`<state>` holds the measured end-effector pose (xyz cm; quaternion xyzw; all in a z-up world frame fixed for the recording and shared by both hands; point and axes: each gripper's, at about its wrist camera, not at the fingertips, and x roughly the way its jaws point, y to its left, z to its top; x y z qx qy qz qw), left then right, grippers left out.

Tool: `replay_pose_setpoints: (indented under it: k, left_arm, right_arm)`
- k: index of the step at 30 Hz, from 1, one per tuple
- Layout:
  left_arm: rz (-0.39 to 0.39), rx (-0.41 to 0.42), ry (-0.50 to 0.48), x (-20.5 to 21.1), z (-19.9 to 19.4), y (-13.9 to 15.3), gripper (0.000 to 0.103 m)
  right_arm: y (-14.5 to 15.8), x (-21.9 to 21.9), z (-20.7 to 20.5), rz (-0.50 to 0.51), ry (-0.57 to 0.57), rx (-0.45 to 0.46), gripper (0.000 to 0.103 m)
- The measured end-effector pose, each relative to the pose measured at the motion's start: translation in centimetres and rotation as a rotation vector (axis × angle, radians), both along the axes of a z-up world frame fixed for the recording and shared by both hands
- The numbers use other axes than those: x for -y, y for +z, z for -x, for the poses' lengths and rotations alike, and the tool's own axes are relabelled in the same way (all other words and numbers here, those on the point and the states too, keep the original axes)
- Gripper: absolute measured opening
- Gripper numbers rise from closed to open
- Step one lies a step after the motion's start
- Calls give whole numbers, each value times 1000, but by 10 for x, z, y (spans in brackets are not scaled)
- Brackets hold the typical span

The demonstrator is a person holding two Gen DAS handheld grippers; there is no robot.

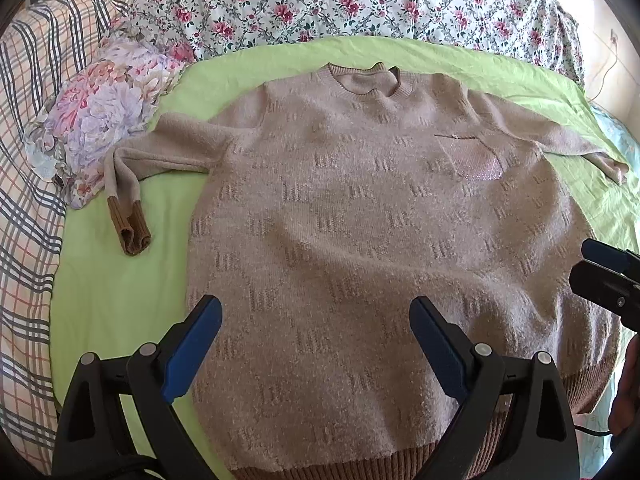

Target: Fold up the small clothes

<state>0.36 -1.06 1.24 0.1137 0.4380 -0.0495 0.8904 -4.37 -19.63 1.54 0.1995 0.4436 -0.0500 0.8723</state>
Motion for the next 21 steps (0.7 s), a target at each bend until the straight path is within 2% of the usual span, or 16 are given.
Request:
replay_pose_setpoints:
  k: [11, 16, 20, 21]
  left_arm:
    - [46, -56, -9, 2, -9, -7, 95]
    - [74, -72, -6, 4, -18, -7, 95]
    - [92, -71, -7, 5, -27, -5, 95]
    - [90, -73, -6, 6, -31, -5, 95]
  right_arm:
    - [-1, 9, -2, -17, -10, -4, 101]
    - [-1, 19, -1, -30, -8, 16, 97]
    - [4, 36, 5, -26, -48, 51, 90]
    - [4, 43, 5, -43, -68, 36, 89]
